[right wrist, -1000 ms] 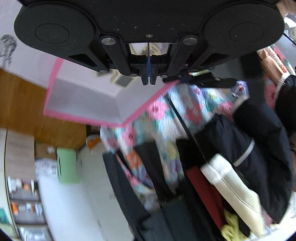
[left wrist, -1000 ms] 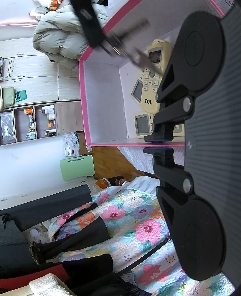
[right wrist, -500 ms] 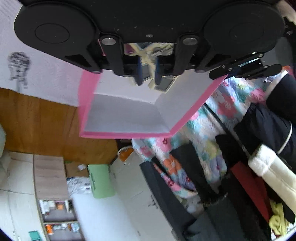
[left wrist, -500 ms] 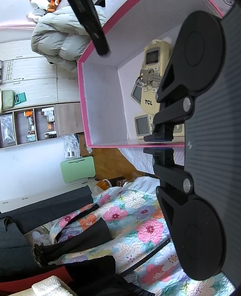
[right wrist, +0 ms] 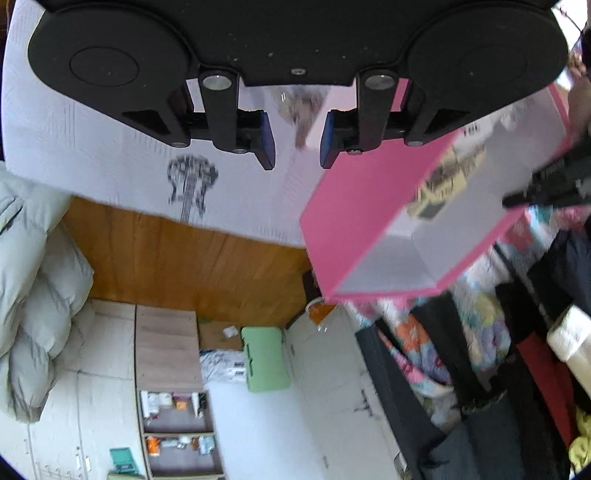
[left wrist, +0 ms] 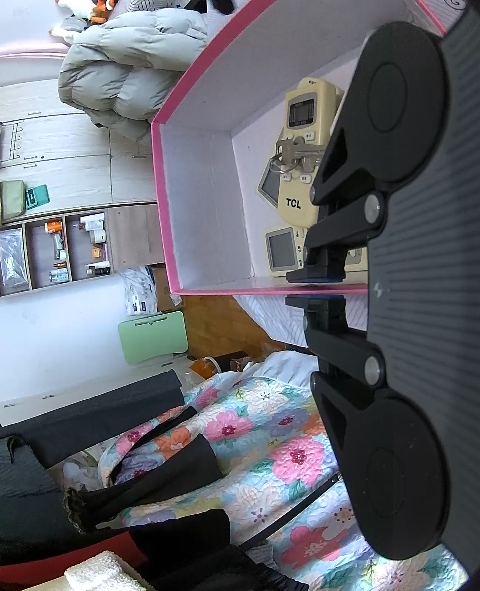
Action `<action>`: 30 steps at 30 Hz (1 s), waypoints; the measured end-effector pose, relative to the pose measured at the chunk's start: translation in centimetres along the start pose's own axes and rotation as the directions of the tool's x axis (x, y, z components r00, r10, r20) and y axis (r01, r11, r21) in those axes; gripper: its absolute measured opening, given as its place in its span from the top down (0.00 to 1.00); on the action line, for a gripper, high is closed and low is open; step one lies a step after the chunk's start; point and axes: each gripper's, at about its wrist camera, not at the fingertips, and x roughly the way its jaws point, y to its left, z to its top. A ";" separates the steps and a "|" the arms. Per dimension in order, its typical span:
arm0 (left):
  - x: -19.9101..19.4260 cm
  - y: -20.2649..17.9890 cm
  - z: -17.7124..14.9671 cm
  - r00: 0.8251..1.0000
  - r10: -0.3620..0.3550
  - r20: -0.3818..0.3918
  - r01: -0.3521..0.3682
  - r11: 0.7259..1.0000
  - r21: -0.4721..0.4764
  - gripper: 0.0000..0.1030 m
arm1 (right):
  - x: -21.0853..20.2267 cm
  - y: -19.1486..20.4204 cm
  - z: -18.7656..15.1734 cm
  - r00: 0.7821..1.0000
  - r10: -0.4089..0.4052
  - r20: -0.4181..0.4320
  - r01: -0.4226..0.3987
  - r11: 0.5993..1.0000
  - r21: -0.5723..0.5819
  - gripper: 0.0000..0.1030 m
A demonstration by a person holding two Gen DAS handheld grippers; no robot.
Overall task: Organize rigid objects
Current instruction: 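Grasp the second set of keys with the right gripper, then carry the keys into the pink box and release them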
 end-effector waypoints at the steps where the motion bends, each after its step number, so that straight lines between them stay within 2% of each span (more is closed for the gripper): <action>1: 0.0 -0.1 0.0 1.000 0.002 -0.001 -0.002 1.000 0.003 0.95 | 0.2 -0.1 -0.4 1.000 0.012 -0.012 -0.012 1.000 -0.001 0.69; 7: 0.1 0.0 0.1 1.000 0.009 -0.014 -0.009 1.000 0.004 0.95 | 2.6 0.5 -2.2 0.993 0.094 -0.072 -0.093 0.995 0.022 0.62; 10: 0.1 0.1 0.1 1.000 0.009 -0.015 -0.009 1.000 0.004 0.95 | 4.4 0.6 -2.9 0.993 0.086 -0.084 -0.082 0.995 0.050 0.62; 11: 0.1 0.0 0.1 1.000 0.009 -0.014 -0.009 1.000 0.003 0.95 | 5.1 0.6 -3.0 0.995 0.057 -0.085 -0.053 0.997 0.052 0.66; 12: 0.1 0.0 0.1 1.000 0.008 -0.013 -0.008 1.000 0.004 0.95 | 5.5 0.6 -3.1 0.996 0.027 -0.080 -0.023 0.999 0.048 0.96; 13: 0.1 0.0 0.1 1.000 0.009 -0.013 -0.008 1.000 0.004 0.95 | 5.5 0.4 -3.1 0.998 -0.001 -0.055 0.004 0.998 0.060 0.95; 15: 0.1 0.0 0.1 1.000 0.008 -0.013 -0.008 1.000 0.005 0.95 | 4.6 -0.3 -2.9 1.000 -0.008 0.003 0.007 0.995 0.098 0.95; 19: 0.1 0.0 0.1 1.000 0.007 -0.011 -0.007 1.000 0.002 0.95 | 1.4 -1.0 -1.2 0.993 0.075 0.093 -0.088 0.986 0.145 0.95; 25: 0.0 0.1 -0.1 1.000 0.004 -0.003 -0.004 1.000 -0.008 0.95 | -2.3 1.8 1.9 0.976 0.136 0.172 -0.148 0.987 0.057 0.95; 30: -0.1 0.1 -0.1 1.000 0.003 -0.002 -0.003 1.000 -0.003 0.95 | -3.0 4.2 4.1 0.957 0.218 0.193 -0.223 0.975 0.006 0.95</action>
